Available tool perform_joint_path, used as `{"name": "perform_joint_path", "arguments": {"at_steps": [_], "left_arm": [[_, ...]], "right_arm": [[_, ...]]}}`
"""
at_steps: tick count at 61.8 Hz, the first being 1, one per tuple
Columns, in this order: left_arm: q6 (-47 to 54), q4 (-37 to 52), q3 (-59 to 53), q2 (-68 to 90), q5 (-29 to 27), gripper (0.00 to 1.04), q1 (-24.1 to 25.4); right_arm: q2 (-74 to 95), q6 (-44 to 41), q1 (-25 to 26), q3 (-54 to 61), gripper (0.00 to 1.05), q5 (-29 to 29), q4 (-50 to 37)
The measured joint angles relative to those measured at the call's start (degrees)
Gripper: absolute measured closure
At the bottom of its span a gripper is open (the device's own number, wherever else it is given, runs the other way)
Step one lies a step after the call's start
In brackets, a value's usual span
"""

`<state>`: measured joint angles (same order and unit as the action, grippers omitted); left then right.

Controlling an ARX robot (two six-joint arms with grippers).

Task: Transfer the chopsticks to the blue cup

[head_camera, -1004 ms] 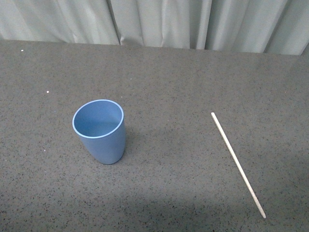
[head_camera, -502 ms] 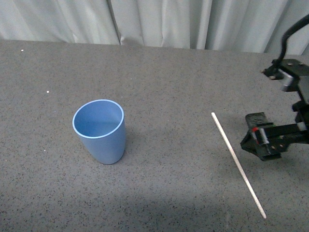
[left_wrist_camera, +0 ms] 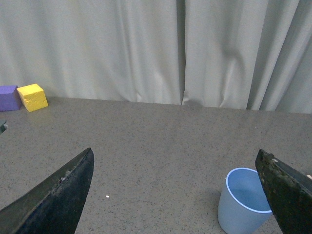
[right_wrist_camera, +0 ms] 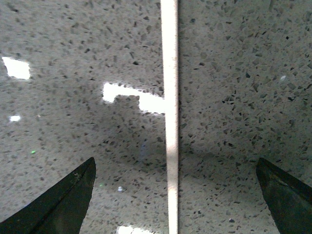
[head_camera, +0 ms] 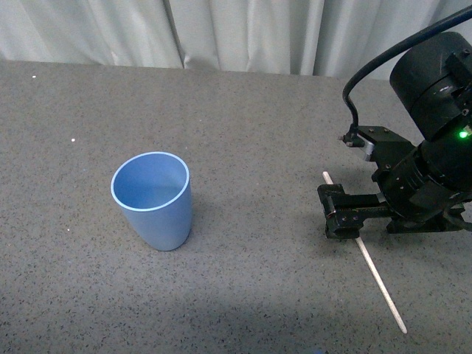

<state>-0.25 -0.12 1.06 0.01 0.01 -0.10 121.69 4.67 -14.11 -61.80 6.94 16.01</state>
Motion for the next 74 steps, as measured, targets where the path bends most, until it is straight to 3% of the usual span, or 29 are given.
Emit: {"name": "perform_joint_path", "arguments": {"at_steps": [13, 23, 37, 49, 62, 74], "left_arm": [[0.00, 0.00, 0.00, 0.00, 0.00, 0.07, 0.00], [0.00, 0.00, 0.00, 0.00, -0.02, 0.07, 0.00], [0.00, 0.00, 0.00, 0.00, -0.02, 0.07, 0.00], [0.00, 0.00, 0.00, 0.00, -0.02, 0.07, 0.00], [0.00, 0.00, 0.00, 0.00, 0.00, 0.07, 0.00], [0.00, 0.00, 0.00, 0.00, 0.00, 0.07, 0.00]], "right_arm": [[1.22, 0.07, -0.31, -1.11, 0.37, -1.29, 0.07], [1.70, -0.61, -0.31, -1.49, 0.74, -3.26, 0.50], [1.81, -1.49, -0.44, -1.75, 1.04, -3.91, 1.18], [1.07, -1.44, 0.02, -1.05, 1.04, -1.33, -1.40], [-9.31, -1.33, -0.42, 3.96, 1.04, 3.96, -12.02], [-20.79, -2.97, -4.85, 7.65, 1.04, 10.43, -25.14]]}}
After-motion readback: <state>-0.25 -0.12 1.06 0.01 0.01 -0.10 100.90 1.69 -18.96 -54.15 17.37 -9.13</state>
